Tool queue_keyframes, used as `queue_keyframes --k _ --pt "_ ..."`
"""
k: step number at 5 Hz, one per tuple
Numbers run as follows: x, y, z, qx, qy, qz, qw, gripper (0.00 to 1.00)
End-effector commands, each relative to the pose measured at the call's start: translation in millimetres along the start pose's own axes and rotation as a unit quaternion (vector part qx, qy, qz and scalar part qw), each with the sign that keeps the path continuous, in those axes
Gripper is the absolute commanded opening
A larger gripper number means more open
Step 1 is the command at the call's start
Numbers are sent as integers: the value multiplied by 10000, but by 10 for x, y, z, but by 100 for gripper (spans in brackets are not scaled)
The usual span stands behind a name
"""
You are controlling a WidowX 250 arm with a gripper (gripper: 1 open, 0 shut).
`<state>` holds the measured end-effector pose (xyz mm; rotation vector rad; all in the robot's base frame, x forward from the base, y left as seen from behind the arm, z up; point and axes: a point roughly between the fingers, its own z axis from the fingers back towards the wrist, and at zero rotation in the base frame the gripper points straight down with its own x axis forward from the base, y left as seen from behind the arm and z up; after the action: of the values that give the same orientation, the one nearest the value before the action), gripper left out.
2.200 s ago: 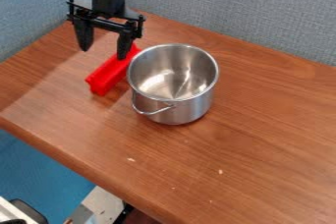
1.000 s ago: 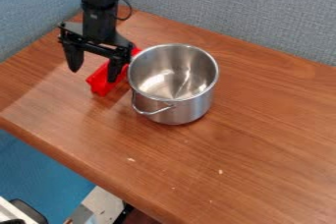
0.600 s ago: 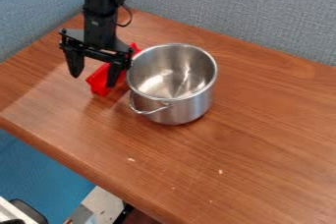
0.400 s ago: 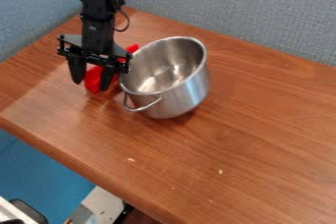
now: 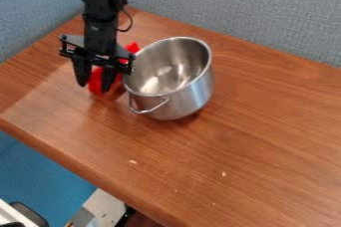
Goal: Move the red object from the metal pot to the table
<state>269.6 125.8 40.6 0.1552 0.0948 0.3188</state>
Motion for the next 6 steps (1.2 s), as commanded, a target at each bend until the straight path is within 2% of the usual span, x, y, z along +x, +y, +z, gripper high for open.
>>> queue_keyframes --k 1,6 --pt "-22 25 69 -72 -22 50 10000 0" --pt "-127 -54 166 -386 217 -42 9990 0"
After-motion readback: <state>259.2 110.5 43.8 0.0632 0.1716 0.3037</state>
